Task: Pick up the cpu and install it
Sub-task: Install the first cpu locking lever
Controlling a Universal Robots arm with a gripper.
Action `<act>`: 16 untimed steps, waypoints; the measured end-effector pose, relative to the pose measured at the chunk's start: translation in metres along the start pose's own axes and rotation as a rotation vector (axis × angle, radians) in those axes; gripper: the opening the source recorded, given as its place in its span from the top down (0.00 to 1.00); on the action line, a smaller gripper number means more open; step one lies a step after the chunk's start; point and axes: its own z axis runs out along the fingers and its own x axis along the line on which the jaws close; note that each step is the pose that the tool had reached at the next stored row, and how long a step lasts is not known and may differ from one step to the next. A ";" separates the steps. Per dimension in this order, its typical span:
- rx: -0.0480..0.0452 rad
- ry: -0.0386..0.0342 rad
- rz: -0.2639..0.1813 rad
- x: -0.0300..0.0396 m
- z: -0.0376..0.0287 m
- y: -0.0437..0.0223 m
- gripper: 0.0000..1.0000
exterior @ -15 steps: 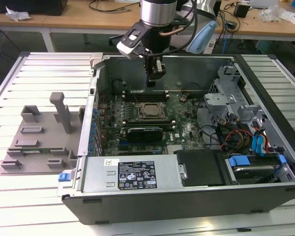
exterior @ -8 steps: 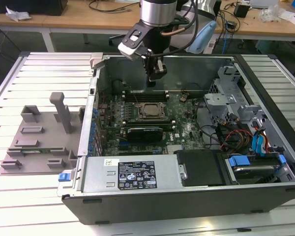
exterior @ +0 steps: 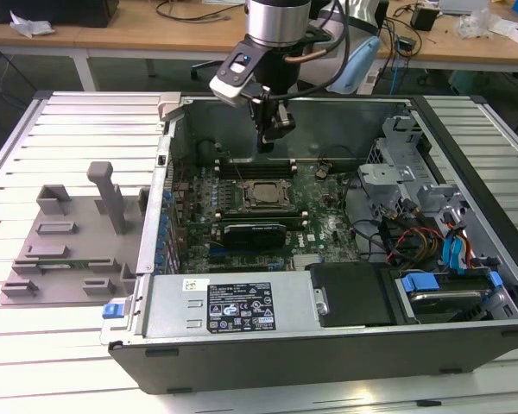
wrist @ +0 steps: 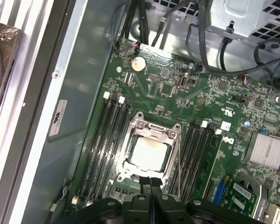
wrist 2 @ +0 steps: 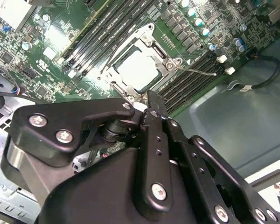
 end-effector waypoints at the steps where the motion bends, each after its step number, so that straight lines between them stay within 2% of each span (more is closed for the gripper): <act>1: -0.0002 -0.0001 -0.009 0.0000 0.0000 0.0000 0.89; 16: -0.0025 -0.0011 -0.103 0.0000 0.0000 0.0001 0.89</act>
